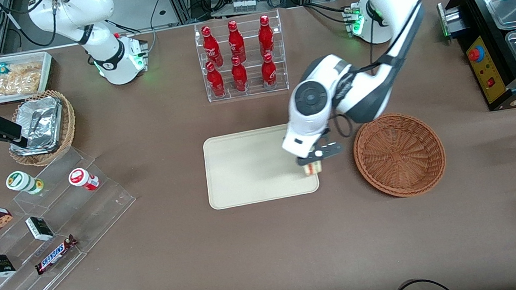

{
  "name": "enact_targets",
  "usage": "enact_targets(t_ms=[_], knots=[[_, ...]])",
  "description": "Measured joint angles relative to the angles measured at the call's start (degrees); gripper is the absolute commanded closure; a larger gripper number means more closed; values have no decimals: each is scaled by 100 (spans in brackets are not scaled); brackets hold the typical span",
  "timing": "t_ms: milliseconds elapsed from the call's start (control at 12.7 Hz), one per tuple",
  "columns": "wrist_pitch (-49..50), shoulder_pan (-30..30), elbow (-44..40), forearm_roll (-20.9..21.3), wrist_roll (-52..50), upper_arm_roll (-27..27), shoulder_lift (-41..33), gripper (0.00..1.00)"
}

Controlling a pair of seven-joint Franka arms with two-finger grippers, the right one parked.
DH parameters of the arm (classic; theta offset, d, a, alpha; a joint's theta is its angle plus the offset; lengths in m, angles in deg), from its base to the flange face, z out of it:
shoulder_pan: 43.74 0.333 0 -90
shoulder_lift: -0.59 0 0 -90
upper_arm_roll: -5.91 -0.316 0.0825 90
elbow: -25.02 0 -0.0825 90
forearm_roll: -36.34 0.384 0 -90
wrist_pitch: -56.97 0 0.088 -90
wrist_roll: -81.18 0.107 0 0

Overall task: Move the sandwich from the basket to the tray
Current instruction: 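Lift the sandwich and carry it over the cream tray, then lower the sandwich onto the tray and open the left gripper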

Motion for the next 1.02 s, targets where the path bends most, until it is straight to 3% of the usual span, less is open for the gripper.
enact_targets(t_ms=[315,630,1024], knots=[[-152,-623,-931,42,-407,-5,812,99],[-435,-1169,-1432,773,-1033,-219,1375,99],[-577,-1327,-1642,904,-1135,-294,1679,99]])
